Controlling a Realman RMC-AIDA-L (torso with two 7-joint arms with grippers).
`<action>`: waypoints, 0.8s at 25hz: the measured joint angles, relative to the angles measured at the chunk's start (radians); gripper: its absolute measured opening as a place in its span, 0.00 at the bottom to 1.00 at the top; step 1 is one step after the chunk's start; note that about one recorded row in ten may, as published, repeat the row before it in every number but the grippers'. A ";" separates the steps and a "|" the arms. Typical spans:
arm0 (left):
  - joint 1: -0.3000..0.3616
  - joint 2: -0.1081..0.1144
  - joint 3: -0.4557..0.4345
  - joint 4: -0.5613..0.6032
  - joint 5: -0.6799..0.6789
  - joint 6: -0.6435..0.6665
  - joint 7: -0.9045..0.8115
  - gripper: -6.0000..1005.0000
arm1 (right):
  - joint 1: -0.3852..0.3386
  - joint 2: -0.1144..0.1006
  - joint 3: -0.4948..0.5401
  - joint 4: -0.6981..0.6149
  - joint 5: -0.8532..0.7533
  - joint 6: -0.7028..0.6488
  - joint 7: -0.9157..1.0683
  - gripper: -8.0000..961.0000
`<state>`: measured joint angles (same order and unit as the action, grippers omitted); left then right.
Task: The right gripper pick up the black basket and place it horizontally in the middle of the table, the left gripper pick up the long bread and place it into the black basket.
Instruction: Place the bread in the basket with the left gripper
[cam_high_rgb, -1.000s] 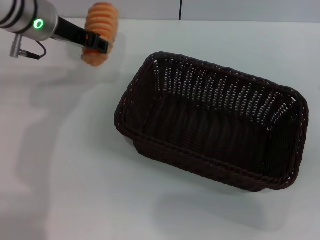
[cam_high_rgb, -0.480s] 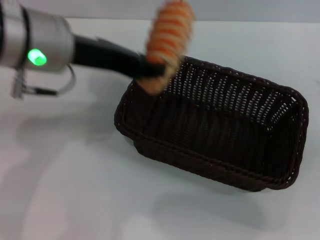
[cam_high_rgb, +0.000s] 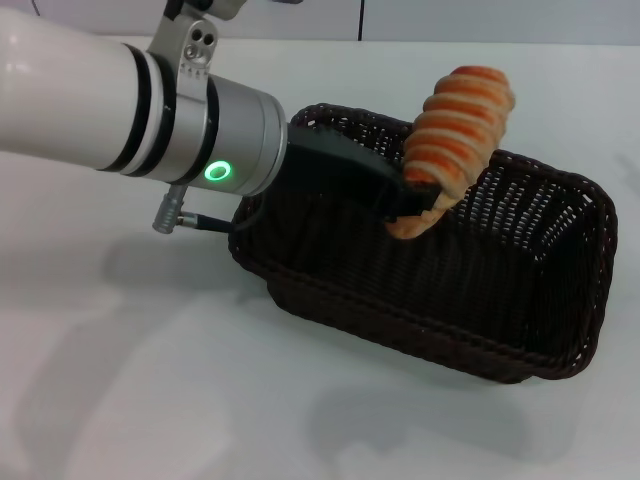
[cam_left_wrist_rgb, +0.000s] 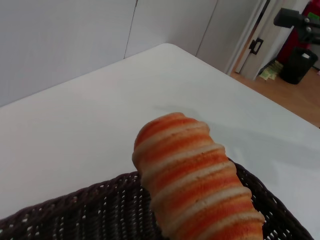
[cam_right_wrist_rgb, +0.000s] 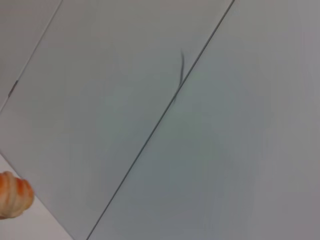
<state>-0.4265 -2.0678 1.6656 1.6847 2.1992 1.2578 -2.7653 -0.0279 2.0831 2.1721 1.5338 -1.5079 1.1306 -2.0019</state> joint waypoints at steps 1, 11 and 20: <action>-0.003 0.000 0.000 -0.003 0.000 -0.002 0.000 0.34 | 0.000 0.000 0.000 0.000 0.000 0.000 0.000 0.62; -0.032 0.002 -0.016 -0.062 -0.064 -0.013 0.004 0.28 | -0.008 0.000 -0.002 0.000 0.002 0.000 -0.009 0.62; -0.020 0.002 -0.027 -0.074 -0.083 -0.039 0.003 0.38 | -0.009 0.000 -0.003 0.000 0.002 0.003 -0.010 0.62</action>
<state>-0.4466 -2.0662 1.6386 1.6107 2.1161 1.2189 -2.7623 -0.0371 2.0831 2.1689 1.5342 -1.5056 1.1334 -2.0115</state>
